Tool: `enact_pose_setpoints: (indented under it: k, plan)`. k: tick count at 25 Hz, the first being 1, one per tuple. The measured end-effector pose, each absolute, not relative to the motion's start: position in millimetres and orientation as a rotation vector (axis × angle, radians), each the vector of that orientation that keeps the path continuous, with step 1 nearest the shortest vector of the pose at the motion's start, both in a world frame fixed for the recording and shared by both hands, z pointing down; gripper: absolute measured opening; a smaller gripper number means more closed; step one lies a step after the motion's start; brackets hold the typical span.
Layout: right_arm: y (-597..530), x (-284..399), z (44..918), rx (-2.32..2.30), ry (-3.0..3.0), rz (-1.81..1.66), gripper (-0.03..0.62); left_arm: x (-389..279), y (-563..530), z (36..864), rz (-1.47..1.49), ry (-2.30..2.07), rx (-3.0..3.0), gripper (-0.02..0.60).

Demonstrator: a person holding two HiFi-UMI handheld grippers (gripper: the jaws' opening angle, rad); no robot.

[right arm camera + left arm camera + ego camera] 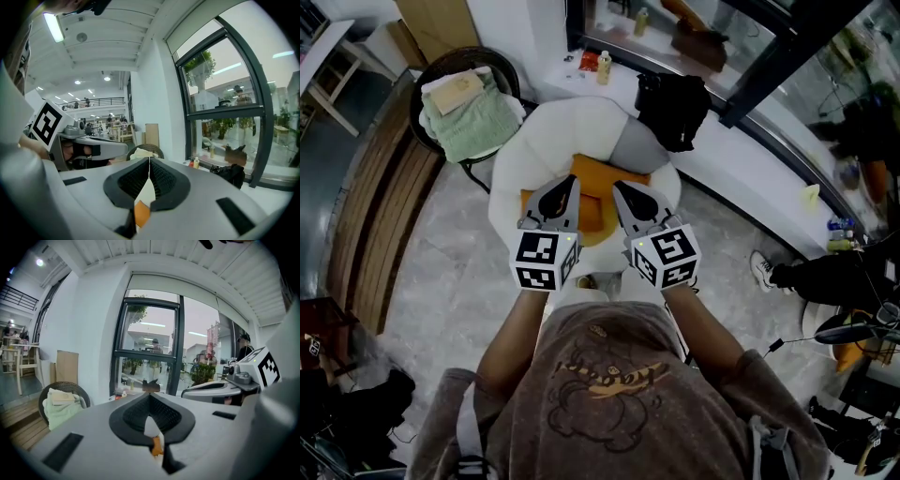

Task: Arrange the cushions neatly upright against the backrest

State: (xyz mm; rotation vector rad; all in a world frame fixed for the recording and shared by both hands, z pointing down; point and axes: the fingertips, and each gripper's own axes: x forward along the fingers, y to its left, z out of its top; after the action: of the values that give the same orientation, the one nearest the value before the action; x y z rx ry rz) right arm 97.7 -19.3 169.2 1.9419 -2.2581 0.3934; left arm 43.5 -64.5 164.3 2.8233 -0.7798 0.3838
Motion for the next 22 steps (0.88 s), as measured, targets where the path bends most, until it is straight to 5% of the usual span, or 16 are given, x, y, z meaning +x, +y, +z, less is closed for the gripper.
enact_pose_setpoints:
  k: [22]
  plan:
    - [-105.5, 138.6, 202.0, 1.810, -2.322, 0.412, 0.020, 79.6, -144.8, 198.9, 0.392, -0.950, 2.722, 0.005]
